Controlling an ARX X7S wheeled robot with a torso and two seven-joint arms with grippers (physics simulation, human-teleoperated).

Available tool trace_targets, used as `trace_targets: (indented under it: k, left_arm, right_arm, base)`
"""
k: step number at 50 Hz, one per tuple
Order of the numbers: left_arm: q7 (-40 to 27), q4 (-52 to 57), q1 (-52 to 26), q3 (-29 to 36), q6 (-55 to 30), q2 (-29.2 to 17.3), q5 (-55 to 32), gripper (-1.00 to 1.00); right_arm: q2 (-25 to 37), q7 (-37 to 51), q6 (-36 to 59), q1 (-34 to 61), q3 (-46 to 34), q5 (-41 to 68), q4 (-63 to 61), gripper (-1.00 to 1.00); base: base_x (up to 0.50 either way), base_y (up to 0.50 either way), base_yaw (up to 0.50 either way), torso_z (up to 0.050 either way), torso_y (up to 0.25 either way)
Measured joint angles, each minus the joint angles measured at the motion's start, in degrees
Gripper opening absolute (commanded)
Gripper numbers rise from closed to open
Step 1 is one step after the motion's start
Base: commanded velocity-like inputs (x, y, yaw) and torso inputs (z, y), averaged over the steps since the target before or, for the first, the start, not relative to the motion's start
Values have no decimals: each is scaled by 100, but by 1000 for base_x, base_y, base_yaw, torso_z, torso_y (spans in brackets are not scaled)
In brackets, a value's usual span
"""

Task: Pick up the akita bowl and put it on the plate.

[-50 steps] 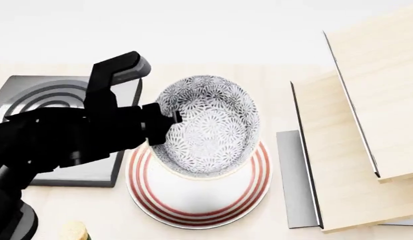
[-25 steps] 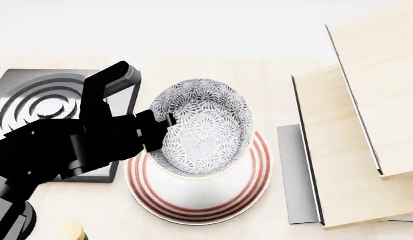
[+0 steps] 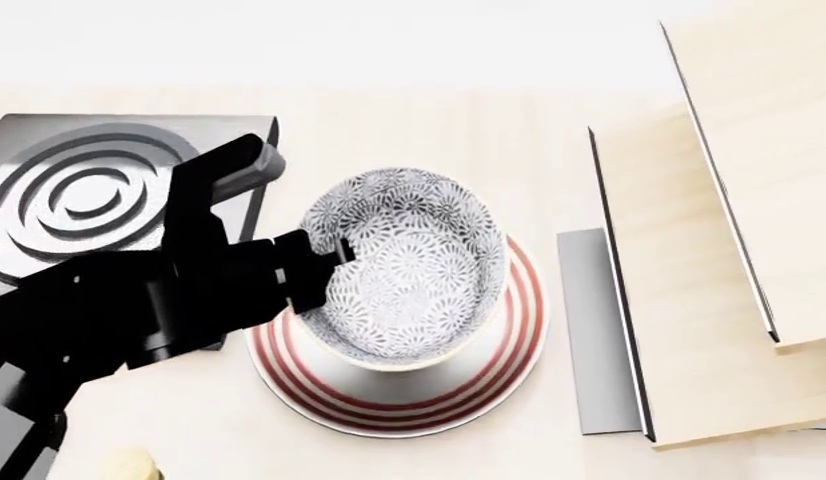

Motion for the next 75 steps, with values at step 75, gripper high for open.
trace_targets:
  k: [75]
  left_arm:
    - [-419,9,329,364,722,-45,-754,-100]
  right_arm:
    - [29,-9,-79,33,-140,89,94,100]
  base:
    - [0,0,0,0,-1]
